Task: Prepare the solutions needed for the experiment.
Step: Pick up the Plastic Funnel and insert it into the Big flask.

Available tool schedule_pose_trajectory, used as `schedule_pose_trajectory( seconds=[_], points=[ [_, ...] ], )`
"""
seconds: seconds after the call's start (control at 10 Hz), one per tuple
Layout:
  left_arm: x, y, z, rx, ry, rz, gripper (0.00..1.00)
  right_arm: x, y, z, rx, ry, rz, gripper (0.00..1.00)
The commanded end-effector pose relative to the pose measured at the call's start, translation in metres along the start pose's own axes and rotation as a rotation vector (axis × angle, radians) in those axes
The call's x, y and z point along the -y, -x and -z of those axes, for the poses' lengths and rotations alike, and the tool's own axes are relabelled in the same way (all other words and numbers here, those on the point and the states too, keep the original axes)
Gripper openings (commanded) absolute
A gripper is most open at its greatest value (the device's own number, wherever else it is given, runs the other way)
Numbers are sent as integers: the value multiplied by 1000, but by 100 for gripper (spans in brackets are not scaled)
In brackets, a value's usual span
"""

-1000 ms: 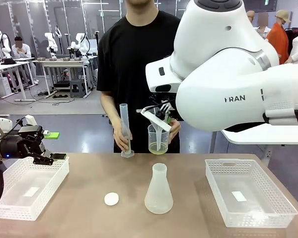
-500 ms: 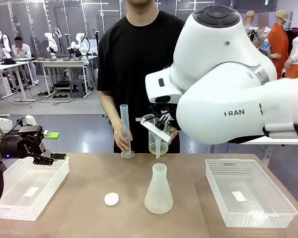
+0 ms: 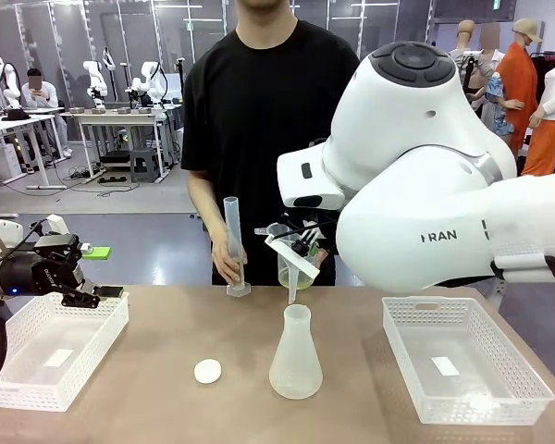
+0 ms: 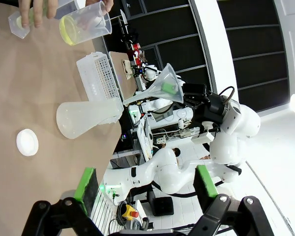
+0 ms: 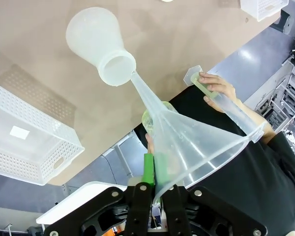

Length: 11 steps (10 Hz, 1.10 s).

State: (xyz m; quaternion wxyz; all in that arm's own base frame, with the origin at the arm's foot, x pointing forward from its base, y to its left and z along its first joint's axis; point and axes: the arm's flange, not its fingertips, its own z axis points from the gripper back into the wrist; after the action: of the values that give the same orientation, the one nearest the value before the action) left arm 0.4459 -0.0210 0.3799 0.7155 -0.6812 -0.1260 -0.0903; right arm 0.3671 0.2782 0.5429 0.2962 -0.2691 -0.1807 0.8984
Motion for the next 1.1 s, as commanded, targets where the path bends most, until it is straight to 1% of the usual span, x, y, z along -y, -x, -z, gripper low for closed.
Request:
schedule_pose_trajectory(
  seconds=[0.0, 0.5, 1.0],
  points=[
    [2, 0, 0, -7, -6, 1, 100, -10, -3, 2, -8, 22, 37, 3],
    [2, 0, 0, -7, -6, 1, 100, -22, -8, 2, -6, 17, 53, 3],
    [2, 0, 0, -7, -6, 1, 100, -33, -12, 23, -15, 18, 56, 3]
  ],
)
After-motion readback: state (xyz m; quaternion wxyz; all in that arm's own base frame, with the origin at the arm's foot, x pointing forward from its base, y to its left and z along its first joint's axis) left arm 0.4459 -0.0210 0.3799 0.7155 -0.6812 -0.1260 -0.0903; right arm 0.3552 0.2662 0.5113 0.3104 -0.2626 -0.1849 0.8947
